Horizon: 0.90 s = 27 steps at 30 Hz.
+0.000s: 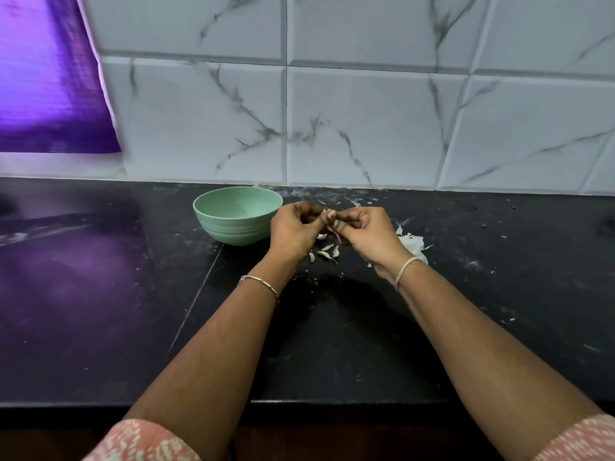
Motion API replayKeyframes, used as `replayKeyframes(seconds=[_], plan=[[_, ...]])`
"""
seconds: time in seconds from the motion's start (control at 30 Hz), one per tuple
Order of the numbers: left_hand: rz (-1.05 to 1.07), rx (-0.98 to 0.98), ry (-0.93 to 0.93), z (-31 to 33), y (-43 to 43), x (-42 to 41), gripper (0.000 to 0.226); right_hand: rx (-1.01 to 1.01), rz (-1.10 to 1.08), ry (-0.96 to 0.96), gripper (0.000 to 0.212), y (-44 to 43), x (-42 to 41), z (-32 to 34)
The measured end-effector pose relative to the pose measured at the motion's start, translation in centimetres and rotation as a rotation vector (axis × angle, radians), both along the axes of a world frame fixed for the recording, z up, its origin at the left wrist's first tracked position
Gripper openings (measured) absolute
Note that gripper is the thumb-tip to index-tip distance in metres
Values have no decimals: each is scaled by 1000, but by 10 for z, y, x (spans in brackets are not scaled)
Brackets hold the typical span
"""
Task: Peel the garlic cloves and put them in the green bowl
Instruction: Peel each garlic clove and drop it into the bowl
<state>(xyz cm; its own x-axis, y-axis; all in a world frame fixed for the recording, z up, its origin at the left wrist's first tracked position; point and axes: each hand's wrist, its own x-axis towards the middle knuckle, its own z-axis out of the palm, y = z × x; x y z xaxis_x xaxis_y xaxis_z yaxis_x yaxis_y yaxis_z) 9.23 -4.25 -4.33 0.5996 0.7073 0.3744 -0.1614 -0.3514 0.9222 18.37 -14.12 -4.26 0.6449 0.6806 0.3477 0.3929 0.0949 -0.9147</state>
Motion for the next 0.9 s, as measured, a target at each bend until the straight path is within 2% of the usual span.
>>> replayKeyframes(seconds=[0.07,0.17,0.27,0.47,0.5,0.57,0.67,0.77,0.9], plan=[[30,55,16,-2,-1,2,6,30,50,103,6,-1,-3,2],[105,110,19,-2,-1,3,12,71,48,212,16,-2,-3,3],[146,140,8,-2,-3,1,15,70,60,226,9,-3,-5,3],[19,-37,1,-4,2,3,13,28,65,277,19,-4,-7,5],[-20,-83,-6,-5,3,2,10,7,47,250,15,-4,-5,6],[-69,-187,-27,-5,2,1,5,-74,-45,65,6,-6,-1,5],[-93,-342,-27,-2,2,-1,6,-222,-183,-227,16,-8,9,2],[-54,-458,4,0,6,-1,2,-271,-228,-318,14,-11,12,3],[-11,-548,-67,5,8,-4,7,-356,-262,-417,16,-15,15,4]])
